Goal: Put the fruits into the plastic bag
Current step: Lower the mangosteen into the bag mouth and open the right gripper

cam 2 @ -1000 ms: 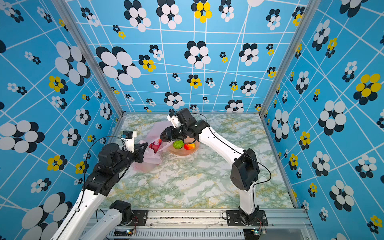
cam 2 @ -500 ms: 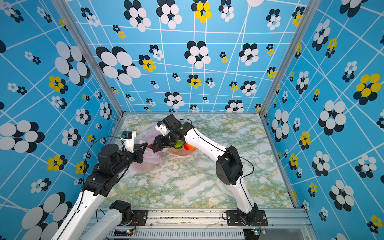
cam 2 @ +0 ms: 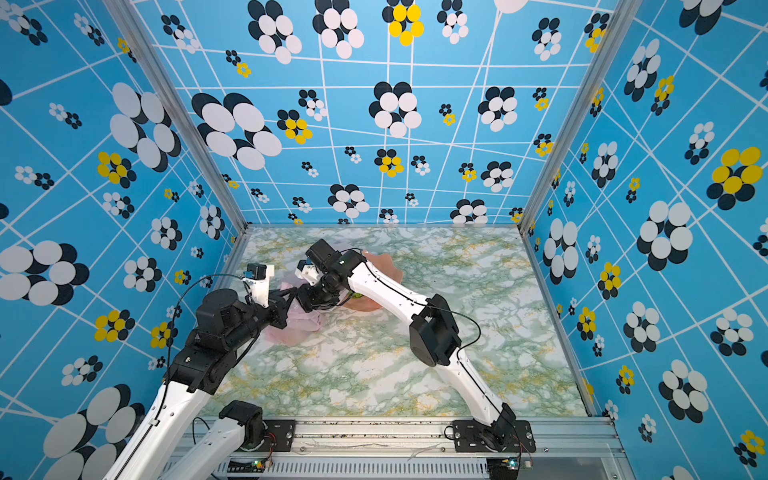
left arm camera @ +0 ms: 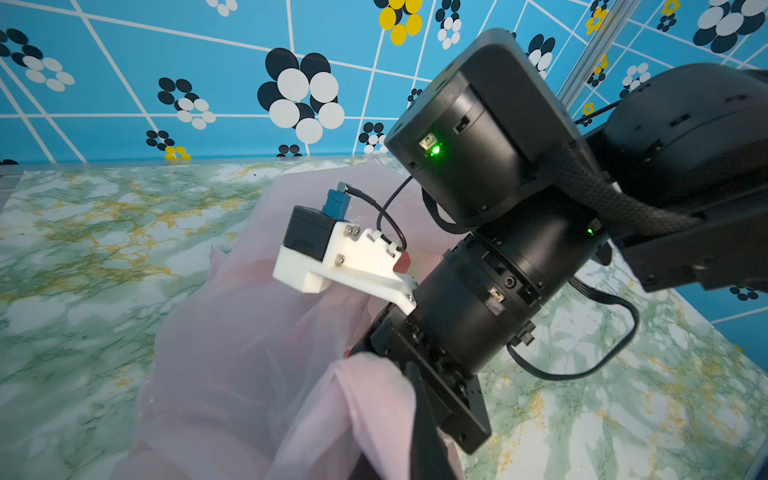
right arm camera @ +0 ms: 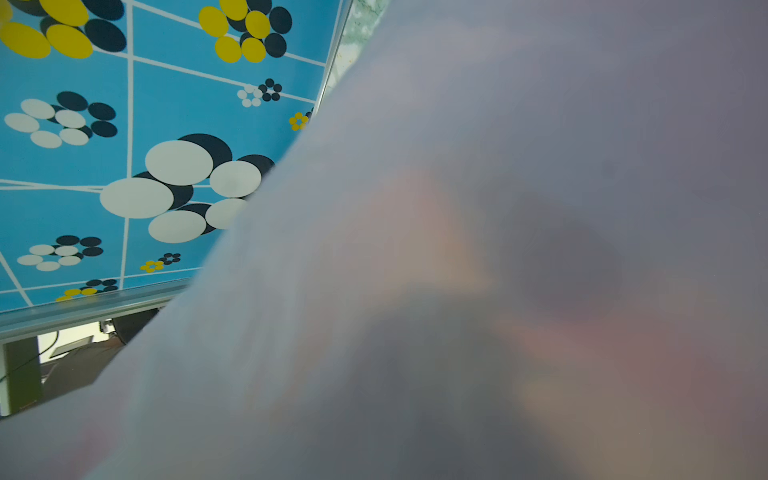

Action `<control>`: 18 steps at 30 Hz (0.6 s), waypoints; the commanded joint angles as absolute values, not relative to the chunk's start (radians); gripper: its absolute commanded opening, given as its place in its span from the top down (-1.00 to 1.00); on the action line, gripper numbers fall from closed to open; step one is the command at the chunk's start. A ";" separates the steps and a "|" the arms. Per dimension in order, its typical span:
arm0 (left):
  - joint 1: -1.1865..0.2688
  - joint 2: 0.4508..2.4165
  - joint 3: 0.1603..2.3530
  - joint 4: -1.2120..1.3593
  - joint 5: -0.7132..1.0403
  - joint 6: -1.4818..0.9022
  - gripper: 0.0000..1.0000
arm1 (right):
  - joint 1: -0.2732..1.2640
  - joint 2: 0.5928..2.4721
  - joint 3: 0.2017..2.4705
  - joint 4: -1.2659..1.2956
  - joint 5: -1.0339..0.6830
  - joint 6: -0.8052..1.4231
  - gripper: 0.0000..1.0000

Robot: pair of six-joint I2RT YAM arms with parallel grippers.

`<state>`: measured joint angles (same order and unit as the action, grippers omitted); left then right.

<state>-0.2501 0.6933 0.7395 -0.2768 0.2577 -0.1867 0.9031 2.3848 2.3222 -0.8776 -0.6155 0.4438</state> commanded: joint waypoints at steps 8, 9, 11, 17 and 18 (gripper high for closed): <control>-0.249 0.698 0.729 -0.245 0.279 -0.173 1.00 | 0.920 2.415 2.348 -0.875 -0.653 0.475 -0.99; -0.248 0.698 0.730 -0.247 0.279 -0.173 1.00 | 0.921 2.413 2.349 -0.872 -0.651 0.476 -0.99; -0.247 0.697 0.730 -0.247 0.278 -0.171 1.00 | 0.920 2.411 2.350 -0.864 -0.652 0.479 -0.99; -0.248 0.692 0.728 -0.249 0.272 -0.171 1.00 | 0.920 2.408 2.348 -0.858 -0.658 0.482 -0.99; -0.248 0.692 0.729 -0.251 0.271 -0.172 1.00 | 0.920 2.405 2.347 -0.855 -0.665 0.485 -0.99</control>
